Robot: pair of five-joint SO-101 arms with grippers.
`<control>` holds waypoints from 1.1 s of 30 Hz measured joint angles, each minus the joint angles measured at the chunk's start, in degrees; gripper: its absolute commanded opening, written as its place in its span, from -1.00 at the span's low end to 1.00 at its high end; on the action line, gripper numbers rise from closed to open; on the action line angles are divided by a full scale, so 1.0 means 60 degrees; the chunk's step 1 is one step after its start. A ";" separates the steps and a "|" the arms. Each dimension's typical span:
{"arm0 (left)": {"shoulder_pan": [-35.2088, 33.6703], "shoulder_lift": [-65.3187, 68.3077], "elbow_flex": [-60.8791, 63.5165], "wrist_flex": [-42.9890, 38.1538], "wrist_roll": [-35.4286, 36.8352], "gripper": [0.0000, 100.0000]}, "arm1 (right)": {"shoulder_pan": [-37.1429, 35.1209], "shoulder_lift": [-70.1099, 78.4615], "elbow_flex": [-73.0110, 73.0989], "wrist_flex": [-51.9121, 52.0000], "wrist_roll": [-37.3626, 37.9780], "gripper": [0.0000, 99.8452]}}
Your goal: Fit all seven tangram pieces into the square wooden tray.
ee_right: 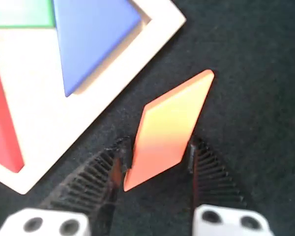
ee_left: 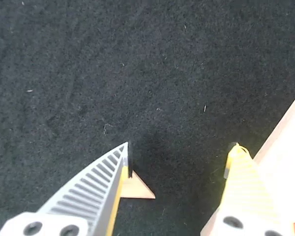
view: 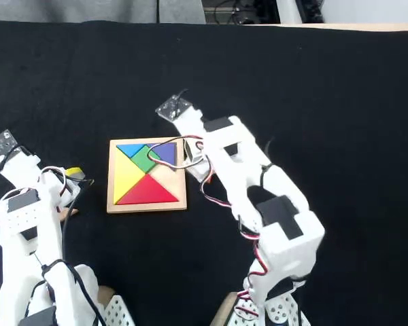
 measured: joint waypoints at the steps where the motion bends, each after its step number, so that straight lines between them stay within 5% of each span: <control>1: 0.0000 0.0000 0.0000 0.0000 0.0000 -0.38 | 0.0000 0.0000 0.0000 0.0000 0.0015 -0.62; 18: 0.0000 0.0000 0.0000 0.0000 0.0000 -0.38 | -0.0410 -0.1700 0.0044 0.0527 0.0059 -0.62; 33: 0.0000 0.0000 0.0000 0.0000 0.0000 -0.38 | 0.0293 0.0718 -0.1114 0.0601 0.0088 -0.62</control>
